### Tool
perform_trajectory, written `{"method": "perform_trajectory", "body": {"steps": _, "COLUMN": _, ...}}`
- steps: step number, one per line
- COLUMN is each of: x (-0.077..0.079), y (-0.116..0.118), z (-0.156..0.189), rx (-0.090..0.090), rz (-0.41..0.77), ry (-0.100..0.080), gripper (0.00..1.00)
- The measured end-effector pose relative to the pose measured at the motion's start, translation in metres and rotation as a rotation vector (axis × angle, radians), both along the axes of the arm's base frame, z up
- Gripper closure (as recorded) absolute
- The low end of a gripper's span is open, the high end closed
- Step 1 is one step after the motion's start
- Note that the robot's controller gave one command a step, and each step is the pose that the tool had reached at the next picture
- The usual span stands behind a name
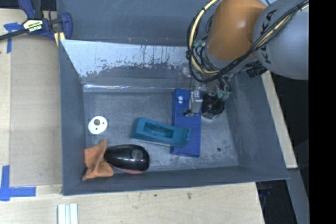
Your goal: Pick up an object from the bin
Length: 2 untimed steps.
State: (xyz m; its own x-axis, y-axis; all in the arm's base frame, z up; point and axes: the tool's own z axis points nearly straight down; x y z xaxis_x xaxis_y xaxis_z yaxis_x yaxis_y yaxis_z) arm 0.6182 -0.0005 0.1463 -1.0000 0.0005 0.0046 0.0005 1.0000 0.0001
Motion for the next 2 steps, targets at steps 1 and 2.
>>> {"method": "perform_trajectory", "body": {"steps": 1, "x": 0.002, "y": 0.000, "z": 0.005, "rx": 0.000, "rz": 0.000, "ry": -0.008, "gripper": 0.00}}
{"method": "perform_trajectory", "body": {"steps": 2, "x": 0.003, "y": 0.001, "z": -0.044, "rx": 0.001, "rz": 0.006, "ry": -0.012, "gripper": 1.00}}
